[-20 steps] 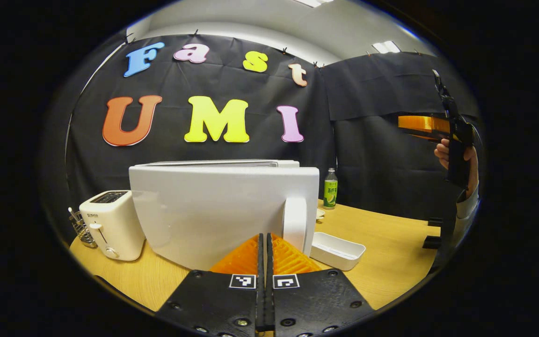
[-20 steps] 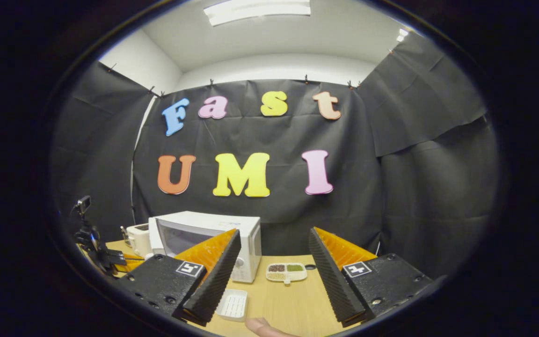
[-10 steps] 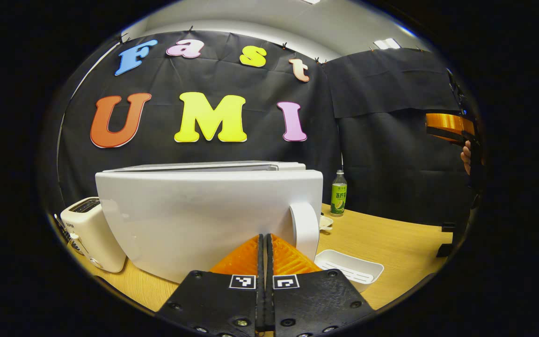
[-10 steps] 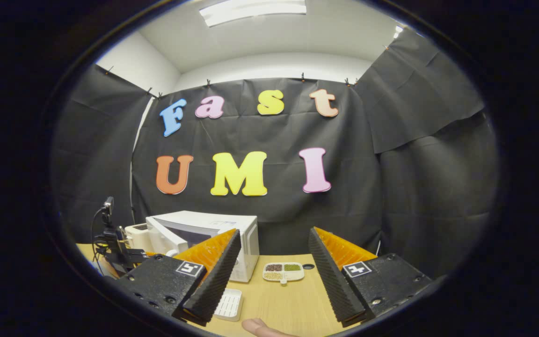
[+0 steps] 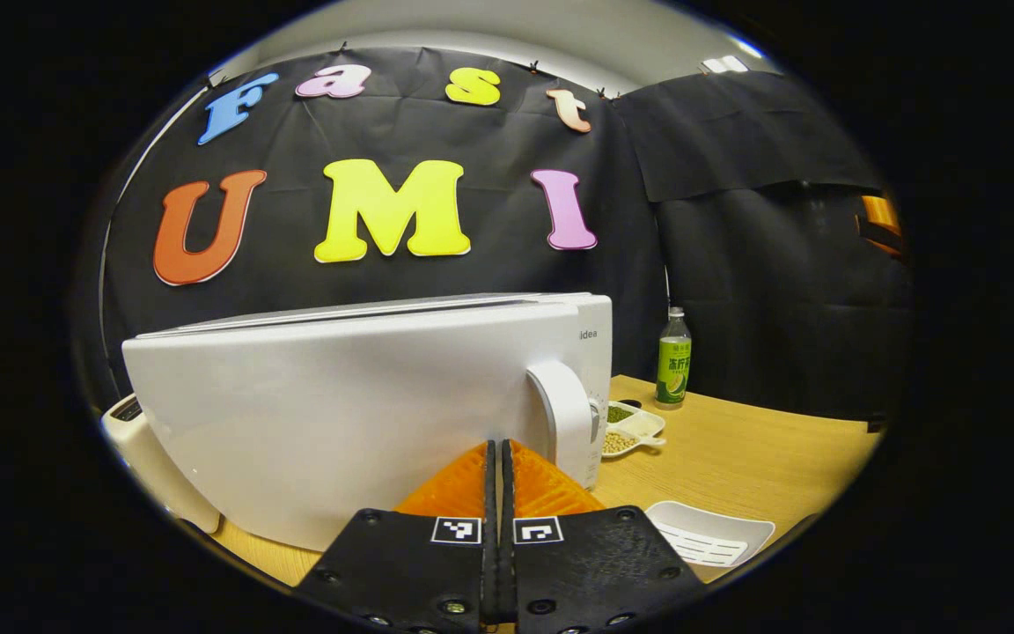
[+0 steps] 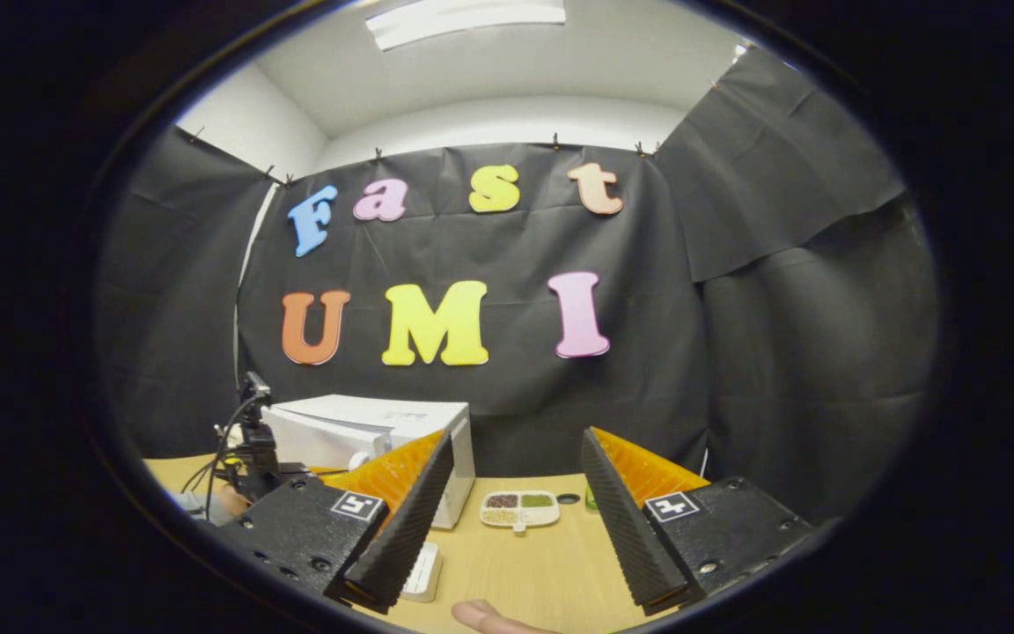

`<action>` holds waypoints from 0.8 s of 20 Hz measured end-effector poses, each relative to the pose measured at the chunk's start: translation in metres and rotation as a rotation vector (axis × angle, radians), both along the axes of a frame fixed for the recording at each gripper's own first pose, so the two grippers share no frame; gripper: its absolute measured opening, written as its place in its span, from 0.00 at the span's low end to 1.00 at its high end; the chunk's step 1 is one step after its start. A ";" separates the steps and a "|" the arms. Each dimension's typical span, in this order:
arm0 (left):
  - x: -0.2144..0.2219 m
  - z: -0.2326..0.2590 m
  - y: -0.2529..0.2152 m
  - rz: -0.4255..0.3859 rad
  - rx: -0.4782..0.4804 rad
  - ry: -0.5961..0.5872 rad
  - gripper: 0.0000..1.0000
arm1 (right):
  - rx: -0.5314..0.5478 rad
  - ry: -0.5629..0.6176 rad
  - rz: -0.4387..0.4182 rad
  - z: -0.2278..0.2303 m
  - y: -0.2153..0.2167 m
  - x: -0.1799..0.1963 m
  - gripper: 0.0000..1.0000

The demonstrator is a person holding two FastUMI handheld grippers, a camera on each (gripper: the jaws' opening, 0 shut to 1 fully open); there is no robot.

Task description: Open the microwave oven with the left hand, put the food in, and close the microwave oven.

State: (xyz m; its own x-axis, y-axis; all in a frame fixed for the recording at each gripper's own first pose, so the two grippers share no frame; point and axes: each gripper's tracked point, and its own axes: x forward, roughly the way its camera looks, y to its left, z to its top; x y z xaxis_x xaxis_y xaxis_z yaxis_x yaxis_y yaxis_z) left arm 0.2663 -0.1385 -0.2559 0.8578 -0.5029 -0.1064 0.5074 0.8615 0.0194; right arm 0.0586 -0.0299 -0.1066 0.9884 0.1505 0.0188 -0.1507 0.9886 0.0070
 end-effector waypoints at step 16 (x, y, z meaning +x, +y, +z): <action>0.024 -0.008 -0.002 0.169 0.050 0.129 0.00 | 0.051 0.068 0.035 0.003 0.018 -0.050 0.93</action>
